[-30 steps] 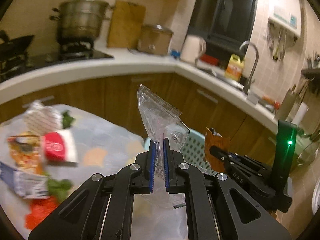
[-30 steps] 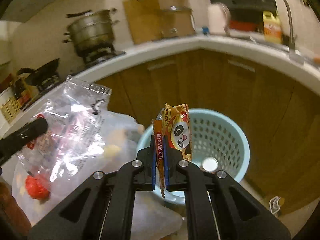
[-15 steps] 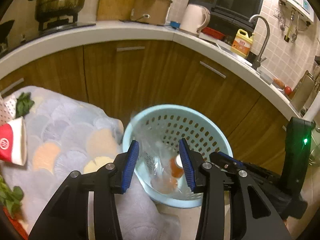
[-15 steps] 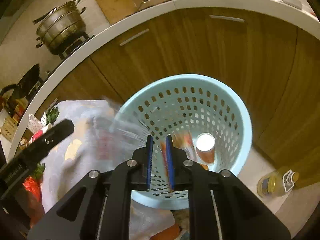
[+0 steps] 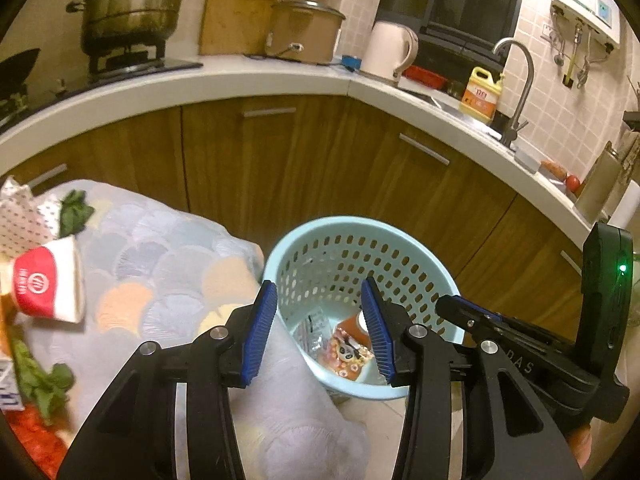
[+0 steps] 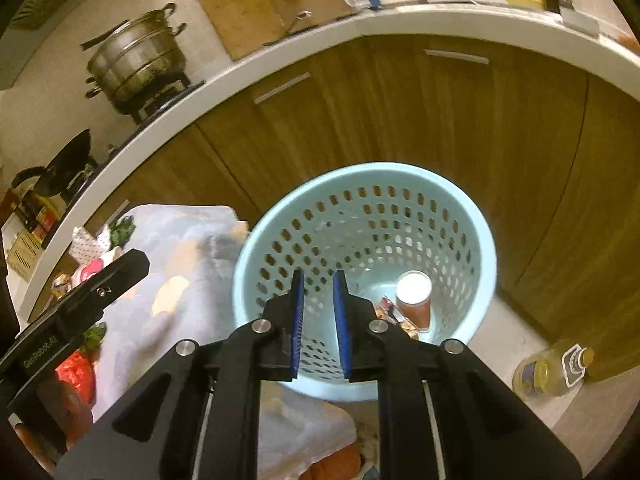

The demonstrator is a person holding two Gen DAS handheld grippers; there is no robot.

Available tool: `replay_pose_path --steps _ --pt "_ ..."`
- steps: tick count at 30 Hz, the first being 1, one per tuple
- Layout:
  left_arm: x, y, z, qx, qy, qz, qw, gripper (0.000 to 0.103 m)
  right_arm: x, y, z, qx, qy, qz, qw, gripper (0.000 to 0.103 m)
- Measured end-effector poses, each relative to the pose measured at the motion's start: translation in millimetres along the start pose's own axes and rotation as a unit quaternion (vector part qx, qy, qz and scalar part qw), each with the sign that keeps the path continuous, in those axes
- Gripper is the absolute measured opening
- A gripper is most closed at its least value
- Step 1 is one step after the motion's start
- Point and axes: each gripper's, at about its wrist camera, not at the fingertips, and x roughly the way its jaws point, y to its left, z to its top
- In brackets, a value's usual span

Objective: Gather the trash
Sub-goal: 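Open both tools to drop the bags into the basket, then move both tools back over the table toward the white-and-blue carton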

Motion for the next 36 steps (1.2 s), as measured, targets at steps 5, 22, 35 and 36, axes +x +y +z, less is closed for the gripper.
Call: replay_pose_path --steps 5,22,35,36 --pt "-34.6 13.3 1.6 -0.016 -0.032 0.007 0.9993 0.047 -12.7 34.6 -3.2 -0.031 -0.007 0.019 0.999 0.013" --pt "-171.6 105.1 -35.7 -0.031 -0.140 0.179 0.9732 0.069 -2.8 173.2 -63.9 -0.124 0.015 0.112 0.986 0.056" --pt "-158.7 140.3 -65.2 -0.033 -0.086 0.243 0.9657 0.076 12.9 211.0 -100.6 -0.161 0.030 0.108 0.981 0.062" --pt "-153.1 142.8 -66.2 -0.032 -0.079 0.255 0.9631 0.076 14.6 209.7 -99.8 -0.157 0.034 0.111 0.981 0.062"
